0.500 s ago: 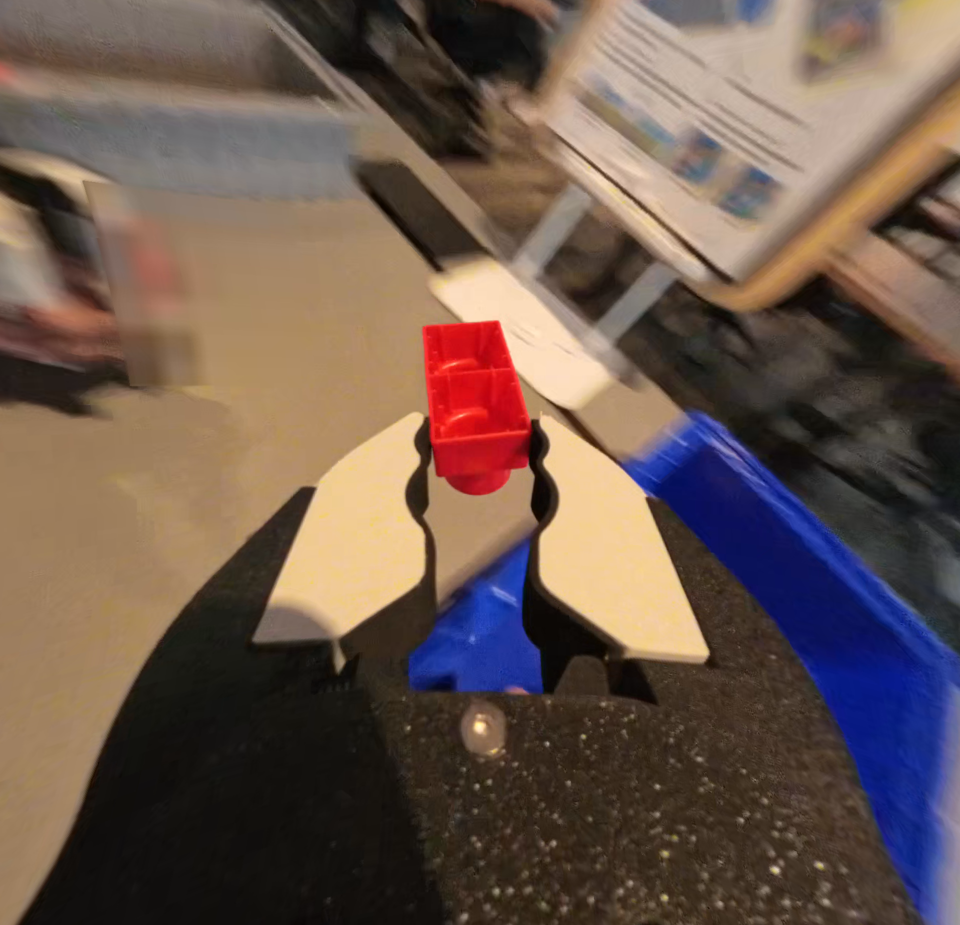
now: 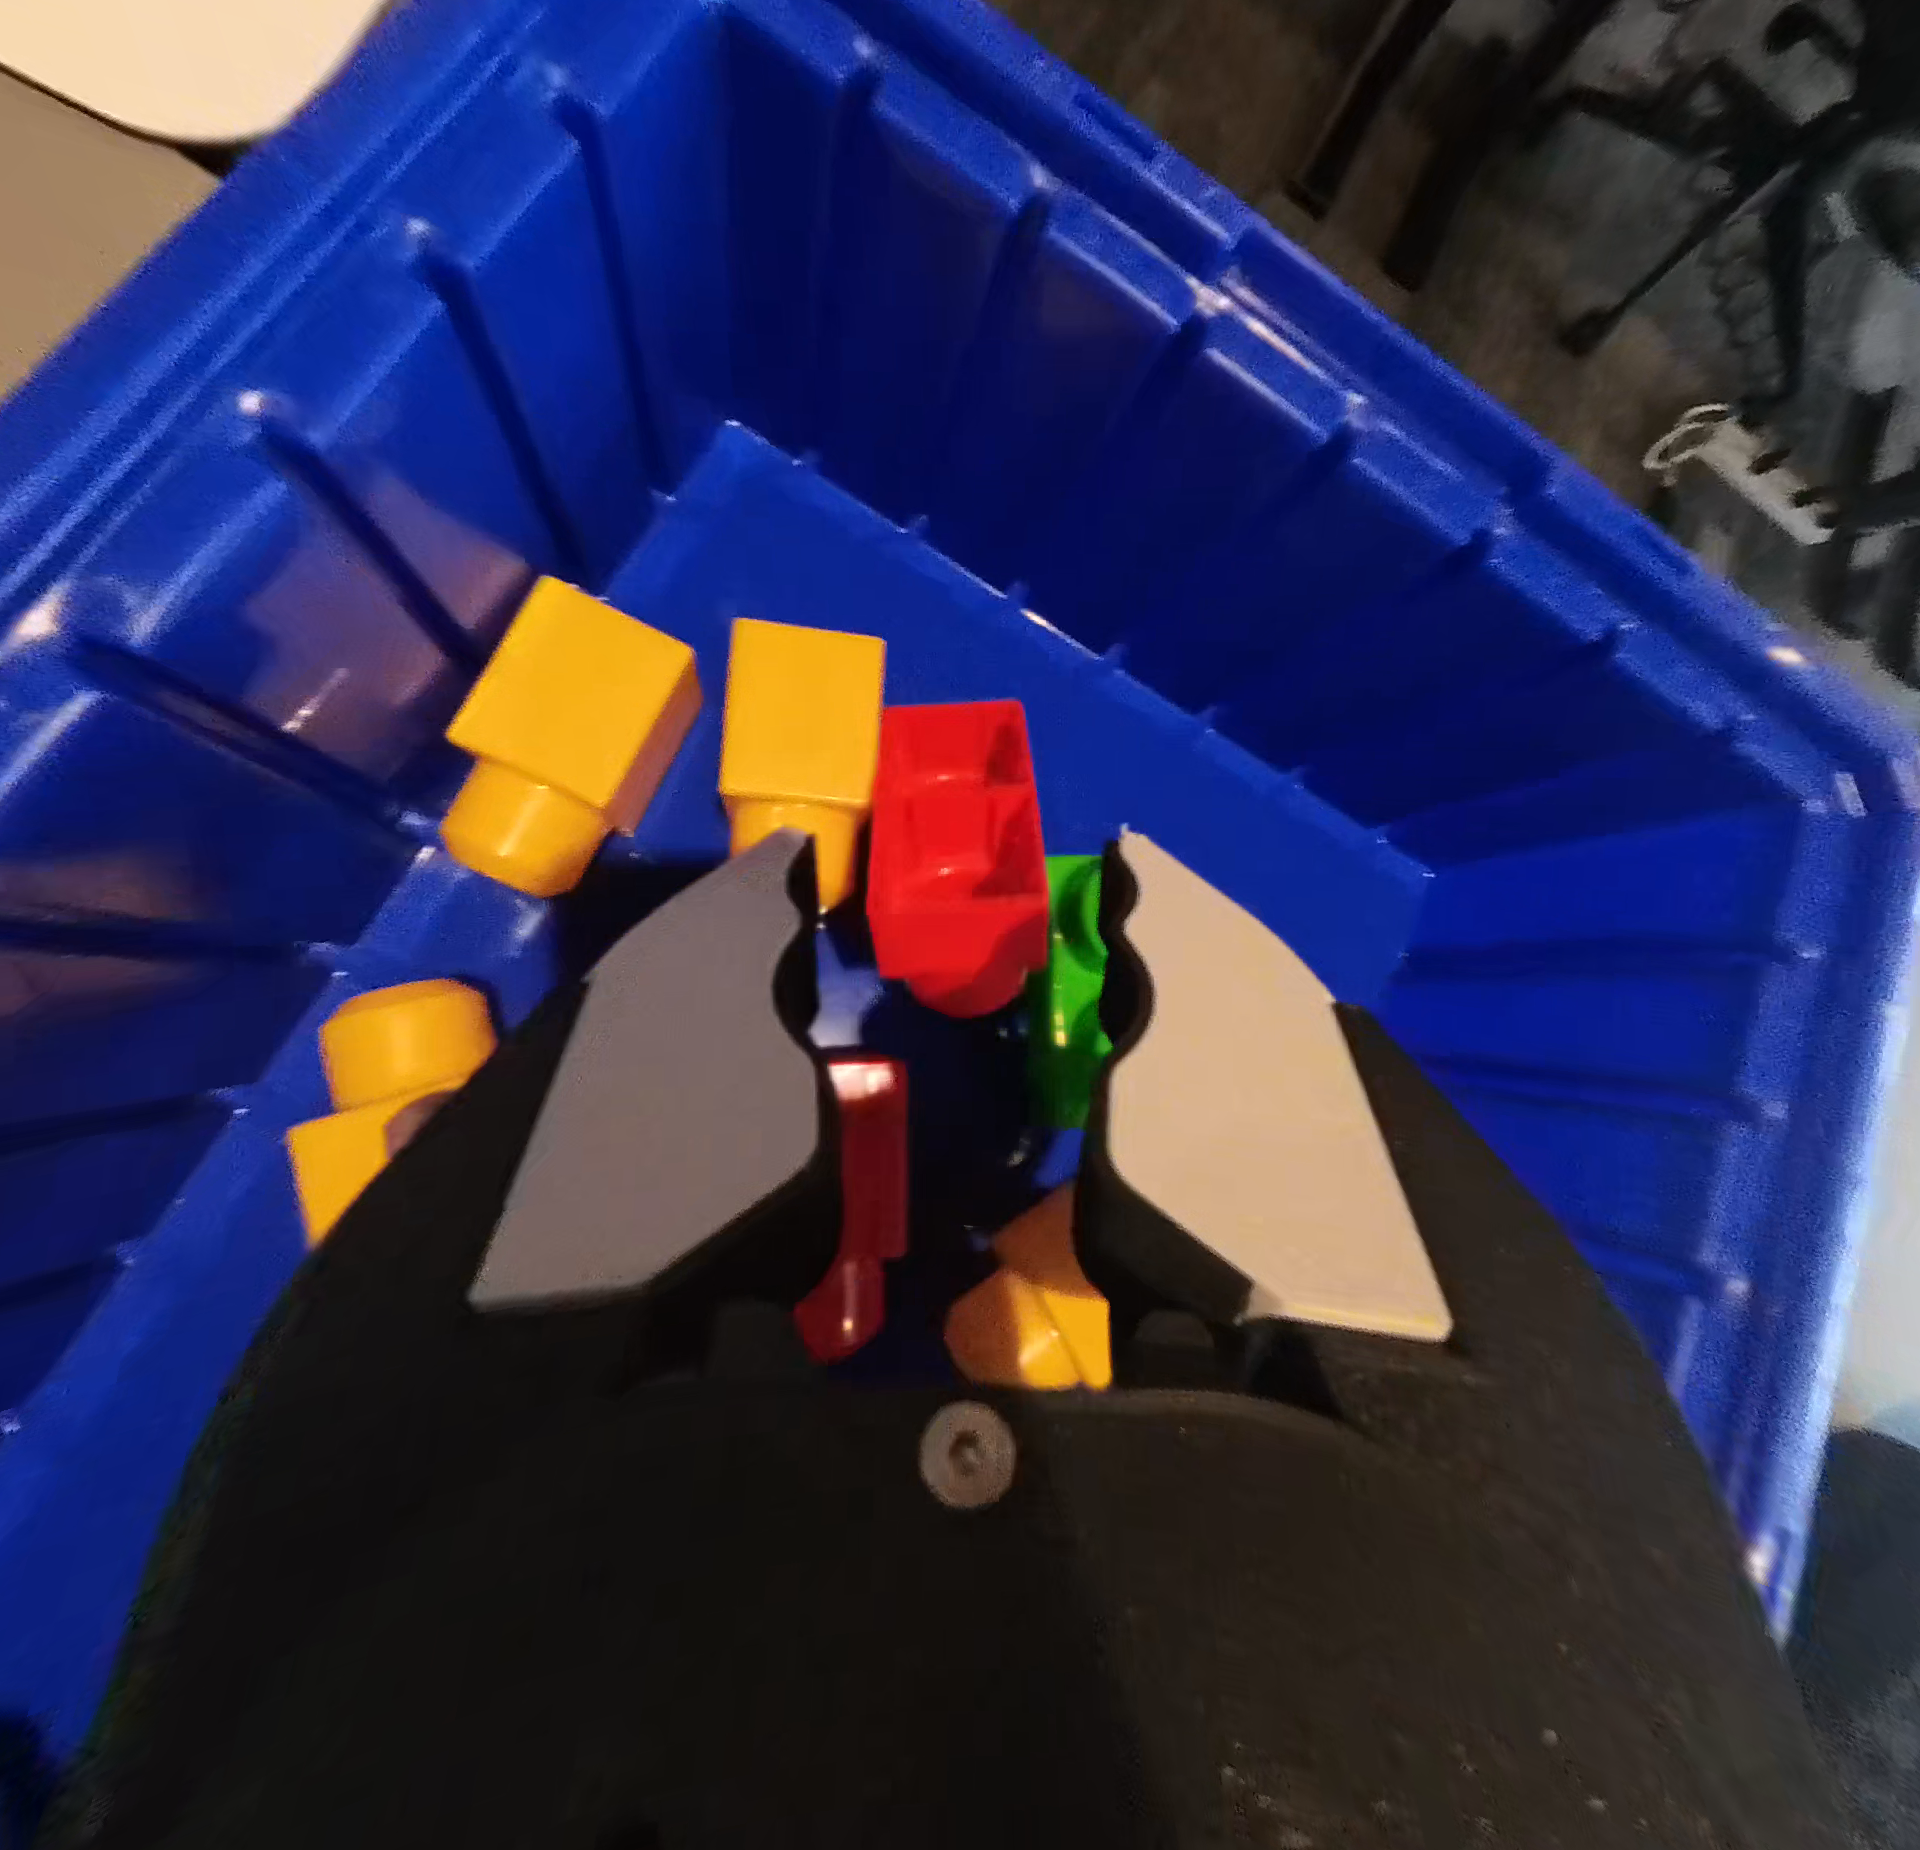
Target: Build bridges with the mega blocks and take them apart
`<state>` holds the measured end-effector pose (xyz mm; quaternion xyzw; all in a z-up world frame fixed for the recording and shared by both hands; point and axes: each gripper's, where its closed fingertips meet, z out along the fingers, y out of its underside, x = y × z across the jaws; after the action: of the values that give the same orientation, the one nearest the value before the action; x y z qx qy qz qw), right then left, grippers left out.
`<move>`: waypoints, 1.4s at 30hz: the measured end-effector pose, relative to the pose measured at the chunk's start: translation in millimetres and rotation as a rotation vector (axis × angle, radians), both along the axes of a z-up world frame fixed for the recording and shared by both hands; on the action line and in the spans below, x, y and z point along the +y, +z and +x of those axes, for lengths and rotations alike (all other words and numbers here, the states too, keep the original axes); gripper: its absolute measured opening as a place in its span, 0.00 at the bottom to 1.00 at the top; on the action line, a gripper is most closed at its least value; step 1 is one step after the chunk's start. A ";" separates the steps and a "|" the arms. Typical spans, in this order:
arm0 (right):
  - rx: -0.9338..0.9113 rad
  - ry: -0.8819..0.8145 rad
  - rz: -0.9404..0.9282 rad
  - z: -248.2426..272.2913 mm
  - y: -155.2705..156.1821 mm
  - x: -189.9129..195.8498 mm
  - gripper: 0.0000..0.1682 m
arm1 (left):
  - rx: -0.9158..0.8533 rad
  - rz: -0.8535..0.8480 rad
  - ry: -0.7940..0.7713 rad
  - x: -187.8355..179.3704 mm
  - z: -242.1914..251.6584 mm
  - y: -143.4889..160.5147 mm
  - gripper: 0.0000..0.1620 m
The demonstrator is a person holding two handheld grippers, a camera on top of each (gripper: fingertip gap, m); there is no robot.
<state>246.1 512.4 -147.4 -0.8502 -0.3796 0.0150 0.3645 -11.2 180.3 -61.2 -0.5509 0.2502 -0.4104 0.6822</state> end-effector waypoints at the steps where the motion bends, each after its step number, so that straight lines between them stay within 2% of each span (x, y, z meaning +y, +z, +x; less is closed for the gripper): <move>1: 0.033 0.006 -0.014 -3.1 0.7 -3.0 0.34 | -0.003 -0.002 0.000 0.3 -0.5 0.5 0.12; 4: 0.189 0.000 -0.021 -10.0 23.9 -12.6 0.40 | -0.012 -0.001 -0.004 -0.9 -1.1 3.2 0.12; 8: 0.378 0.009 0.081 -15.4 85.1 -40.8 0.40 | -0.005 0.020 0.015 -3.4 -3.9 10.2 0.12; 12: 0.482 0.165 0.194 -59.9 147.0 -123.8 0.38 | 0.003 0.036 0.079 -4.0 -12.5 23.2 0.13; 15: 0.472 0.350 0.257 -117.8 166.5 -209.6 0.36 | 0.005 0.050 0.175 -8.8 -26.8 43.4 0.17; 18: 0.382 0.519 0.296 -173.8 148.3 -286.0 0.36 | 0.022 0.061 0.316 -29.7 -51.9 63.8 0.21; 21: 0.301 0.656 0.278 -217.1 104.1 -341.0 0.36 | 0.105 0.044 0.470 -66.2 -90.2 76.9 0.23; 26: 0.231 0.793 0.163 -259.8 21.2 -381.4 0.36 | 0.533 -0.020 0.786 -124.3 -202.4 88.9 0.24; 28: 0.296 0.819 0.091 -273.5 7.7 -392.3 0.36 | 0.736 -0.043 0.887 -138.6 -255.9 92.5 0.24; 30: 0.370 0.831 0.048 -285.8 4.4 -397.6 0.35 | 0.898 -0.154 0.924 -140.8 -305.2 86.0 0.26; 32: 0.415 0.838 0.031 -296.3 4.5 -397.9 0.34 | 0.988 -0.241 0.865 -128.9 -333.4 76.8 0.29; 34: 0.441 0.850 0.012 -305.6 4.4 -397.1 0.34 | 1.045 -0.288 0.740 -103.0 -342.0 62.4 0.31; 36: 0.452 0.876 -0.007 -313.6 2.3 -397.9 0.35 | 1.116 -0.316 0.589 -67.7 -344.2 39.8 0.34; 39: 0.435 0.924 -0.022 -319.5 -5.6 -400.5 0.35 | 1.240 -0.244 0.346 -9.8 -348.3 3.3 0.36; 42: 0.419 0.939 -0.042 -317.4 -15.5 -399.6 0.34 | 1.233 -0.300 0.153 38.7 -359.5 -33.0 0.39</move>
<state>-71.3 112.9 -162.9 -0.5739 -0.6387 0.3547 0.3698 -370.8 219.0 -94.2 -0.7918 0.4965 0.0015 0.3557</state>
